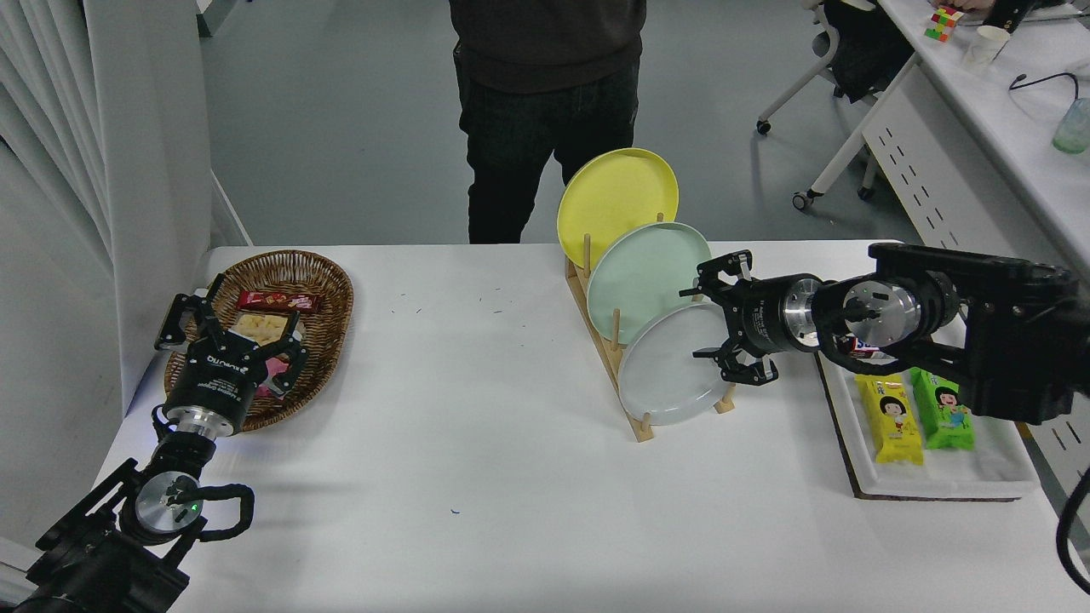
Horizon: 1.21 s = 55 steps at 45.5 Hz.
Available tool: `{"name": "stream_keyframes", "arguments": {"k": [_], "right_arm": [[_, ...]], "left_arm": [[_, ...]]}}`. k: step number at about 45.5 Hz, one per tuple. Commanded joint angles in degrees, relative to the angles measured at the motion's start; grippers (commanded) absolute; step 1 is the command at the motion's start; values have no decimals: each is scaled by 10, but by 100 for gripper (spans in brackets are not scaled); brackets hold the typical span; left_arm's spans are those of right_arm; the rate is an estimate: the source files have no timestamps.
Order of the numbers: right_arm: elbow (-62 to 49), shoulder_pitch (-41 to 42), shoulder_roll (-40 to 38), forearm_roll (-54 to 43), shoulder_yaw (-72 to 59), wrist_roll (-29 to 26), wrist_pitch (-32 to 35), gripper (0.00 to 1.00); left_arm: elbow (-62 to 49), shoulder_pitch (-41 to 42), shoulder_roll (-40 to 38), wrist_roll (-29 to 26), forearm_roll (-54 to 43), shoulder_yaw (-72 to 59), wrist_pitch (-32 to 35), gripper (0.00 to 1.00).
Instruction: Place the plate on the table
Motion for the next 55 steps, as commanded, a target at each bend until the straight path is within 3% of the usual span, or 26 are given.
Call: {"name": "stream_keyframes", "arguments": {"k": [1,40,55], "right_arm": [[-1,3,0,0,2,-4,0,72],[-17,5,4,-7,2,3,11,70],[-24,4,9,-7,13,3,12,63]], "left_arm": [[0,0,0,-1,0,0,0,98],[0,0,0,-1,1,0,0,98],[0,0,0,-1,0,0,0,98]]}}
